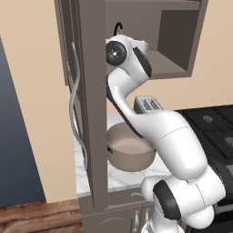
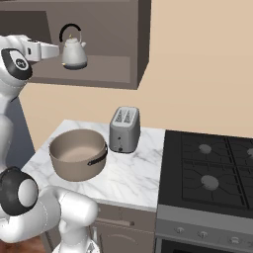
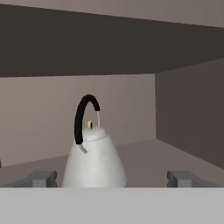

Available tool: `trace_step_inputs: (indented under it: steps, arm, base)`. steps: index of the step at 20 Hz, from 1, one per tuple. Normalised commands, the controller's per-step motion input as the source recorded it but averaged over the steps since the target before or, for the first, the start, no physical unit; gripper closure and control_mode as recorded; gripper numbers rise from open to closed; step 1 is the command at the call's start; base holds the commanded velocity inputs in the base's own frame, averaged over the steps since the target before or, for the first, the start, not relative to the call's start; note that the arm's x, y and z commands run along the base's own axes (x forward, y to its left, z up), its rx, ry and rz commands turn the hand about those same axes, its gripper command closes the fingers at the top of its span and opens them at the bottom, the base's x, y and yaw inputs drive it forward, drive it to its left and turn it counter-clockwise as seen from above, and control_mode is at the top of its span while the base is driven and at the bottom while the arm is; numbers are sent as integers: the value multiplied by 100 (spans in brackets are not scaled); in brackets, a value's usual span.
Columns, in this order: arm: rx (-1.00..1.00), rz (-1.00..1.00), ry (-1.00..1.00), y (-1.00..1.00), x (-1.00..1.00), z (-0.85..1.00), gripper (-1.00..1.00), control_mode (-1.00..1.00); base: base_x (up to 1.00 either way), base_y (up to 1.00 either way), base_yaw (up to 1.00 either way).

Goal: Pick the kettle from the cabinet and place it on a stove burner. Then pick the pot from the counter and place it on another stove burner. Finally, turn both burners on.

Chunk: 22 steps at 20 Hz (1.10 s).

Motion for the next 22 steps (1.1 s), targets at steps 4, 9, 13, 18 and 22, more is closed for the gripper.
trace_step_inputs:
  steps: [4,9,13,18,22]
  arm:
    - [0,0,0,7,11,0,-100,-100]
    - [0,0,0,0,19,1,-100,-100]
    - [0,0,0,0,21,4,-100,-100]
    - [0,0,0,0,19,3,-100,-100]
    - [0,-1,0,1,19,3,-100,-100]
  base:
    - [0,0,0]
    - [0,0,0]
    - [0,0,0]
    - [0,0,0]
    - [0,0,0]
